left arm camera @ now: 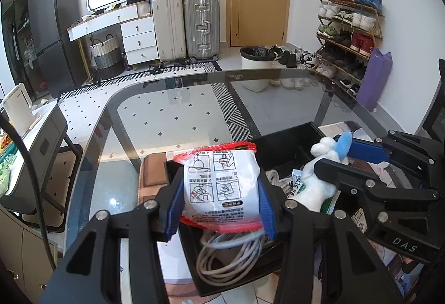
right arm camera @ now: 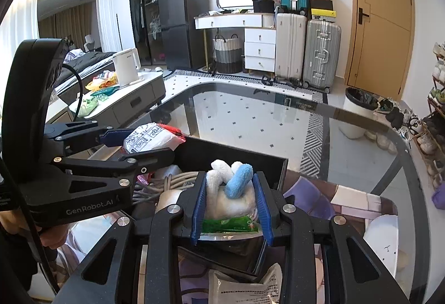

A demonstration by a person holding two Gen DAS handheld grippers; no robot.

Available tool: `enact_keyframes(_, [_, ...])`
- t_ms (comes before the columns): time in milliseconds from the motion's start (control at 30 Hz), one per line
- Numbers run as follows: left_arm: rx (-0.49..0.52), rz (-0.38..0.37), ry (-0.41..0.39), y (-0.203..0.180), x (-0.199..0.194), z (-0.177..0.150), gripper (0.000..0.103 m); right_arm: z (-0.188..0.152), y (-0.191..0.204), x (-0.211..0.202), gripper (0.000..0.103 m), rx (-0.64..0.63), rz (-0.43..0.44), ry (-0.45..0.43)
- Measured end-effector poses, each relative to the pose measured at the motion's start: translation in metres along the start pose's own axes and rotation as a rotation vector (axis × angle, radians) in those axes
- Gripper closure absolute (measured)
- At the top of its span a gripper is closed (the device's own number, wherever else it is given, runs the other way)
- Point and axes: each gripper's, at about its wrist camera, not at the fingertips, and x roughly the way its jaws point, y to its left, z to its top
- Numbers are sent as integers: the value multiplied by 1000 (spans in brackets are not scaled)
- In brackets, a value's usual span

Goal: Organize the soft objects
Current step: 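Lift the packet and plush toy over the black box with both tools, then open the right tool dropping the plush toy while the left tool releases the packet into the box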

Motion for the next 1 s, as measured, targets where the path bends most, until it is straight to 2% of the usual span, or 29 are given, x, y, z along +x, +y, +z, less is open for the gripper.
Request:
enact_keyframes(267, [7, -3, 8, -1, 6, -4, 57, -4, 4, 16, 70, -15, 7, 26])
enact_keyframes(700, [13, 3, 19, -3, 10, -8, 57, -12, 4, 20, 70, -10, 17, 44])
enact_keyframes(833, [14, 8, 22, -2, 9, -7, 56, -13, 5, 20, 64, -20, 38, 46])
enact_keyframes(933, [11, 1, 22, -1, 6, -7, 55, -14, 4, 13, 51, -19, 59, 16])
enact_keyframes(1000, [11, -4, 21, -1, 4, -7, 49, -15, 3, 7, 44, -20, 46, -3])
